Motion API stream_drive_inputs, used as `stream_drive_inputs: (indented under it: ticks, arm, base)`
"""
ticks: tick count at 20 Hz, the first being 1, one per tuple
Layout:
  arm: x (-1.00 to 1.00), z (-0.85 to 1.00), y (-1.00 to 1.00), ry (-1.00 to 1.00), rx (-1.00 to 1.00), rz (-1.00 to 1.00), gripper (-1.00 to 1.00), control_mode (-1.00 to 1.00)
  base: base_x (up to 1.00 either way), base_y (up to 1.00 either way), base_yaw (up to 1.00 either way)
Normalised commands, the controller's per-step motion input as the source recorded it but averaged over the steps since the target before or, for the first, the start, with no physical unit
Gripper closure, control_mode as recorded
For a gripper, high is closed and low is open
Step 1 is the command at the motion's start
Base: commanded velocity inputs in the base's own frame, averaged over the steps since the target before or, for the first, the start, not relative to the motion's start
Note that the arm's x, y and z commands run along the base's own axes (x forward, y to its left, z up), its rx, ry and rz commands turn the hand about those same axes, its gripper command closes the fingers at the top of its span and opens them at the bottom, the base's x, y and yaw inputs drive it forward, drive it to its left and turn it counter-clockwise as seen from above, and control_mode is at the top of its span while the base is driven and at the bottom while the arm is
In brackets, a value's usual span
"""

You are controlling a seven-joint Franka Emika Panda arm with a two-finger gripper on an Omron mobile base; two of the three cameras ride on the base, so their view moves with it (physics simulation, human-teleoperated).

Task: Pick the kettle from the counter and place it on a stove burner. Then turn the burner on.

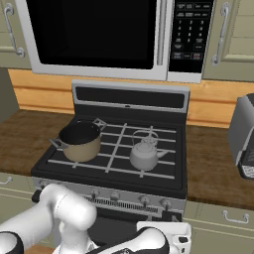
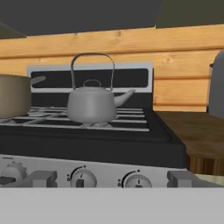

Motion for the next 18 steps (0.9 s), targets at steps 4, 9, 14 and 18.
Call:
stream_drive_inputs:
  ticks: [4, 9, 14, 18]
  arm:
    - [0.11, -0.04, -0.09, 0.00, -0.01, 0.00, -1.00, -1.00]
    - [0.27, -0.01, -0.06, -0.02, -0.01, 0.00, -1.00, -1.00]
    - [0.34, -0.13, 0.00, -0.01, -0.03, -0.03, -1.00, -1.00]
    - [0.34, -0.29, 0.00, 0.00, -0.04, -0.06, -1.00, -1.00]
  base:
    - [0.00, 0.00, 0.00]
    - [0.00, 0.00, 0.00]
    - [0.00, 0.00, 0.00]
    - [0.00, 0.00, 0.00]
